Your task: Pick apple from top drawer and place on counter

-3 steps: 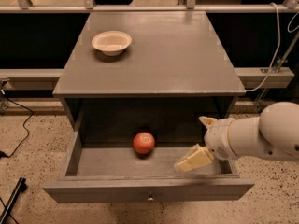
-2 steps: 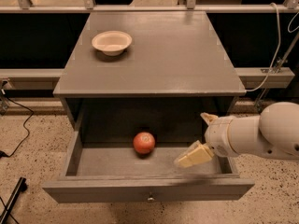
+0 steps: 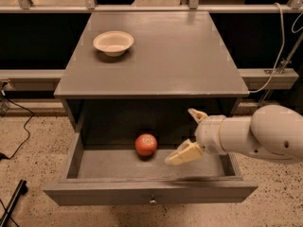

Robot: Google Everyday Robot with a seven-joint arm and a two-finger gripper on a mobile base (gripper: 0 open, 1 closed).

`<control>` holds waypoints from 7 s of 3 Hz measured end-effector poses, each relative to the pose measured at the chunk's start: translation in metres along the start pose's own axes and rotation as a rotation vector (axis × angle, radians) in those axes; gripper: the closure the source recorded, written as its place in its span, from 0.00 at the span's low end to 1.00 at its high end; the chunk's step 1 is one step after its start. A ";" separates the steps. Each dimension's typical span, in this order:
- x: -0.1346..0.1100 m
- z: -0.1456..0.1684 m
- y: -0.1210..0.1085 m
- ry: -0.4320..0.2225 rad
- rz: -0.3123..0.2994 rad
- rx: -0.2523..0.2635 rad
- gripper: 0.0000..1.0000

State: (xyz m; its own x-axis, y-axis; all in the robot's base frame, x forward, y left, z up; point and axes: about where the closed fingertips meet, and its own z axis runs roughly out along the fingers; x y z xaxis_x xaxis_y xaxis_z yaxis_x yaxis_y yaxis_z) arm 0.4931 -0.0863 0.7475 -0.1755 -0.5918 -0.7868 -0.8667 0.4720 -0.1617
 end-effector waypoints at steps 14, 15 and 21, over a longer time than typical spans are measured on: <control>0.021 0.177 0.023 -0.171 -0.106 -0.215 0.44; 0.021 0.176 0.024 -0.177 -0.106 -0.221 0.67; -0.051 -0.070 -0.064 -0.262 -0.206 -0.184 1.00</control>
Offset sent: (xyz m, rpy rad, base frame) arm 0.0502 0.0706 -0.0494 -0.0346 -0.1795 0.2033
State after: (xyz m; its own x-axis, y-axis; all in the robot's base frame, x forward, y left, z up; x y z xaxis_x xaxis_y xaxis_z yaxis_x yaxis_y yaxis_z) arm 0.5250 -0.1321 0.8398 0.1159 -0.4639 -0.8783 -0.9449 0.2211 -0.2415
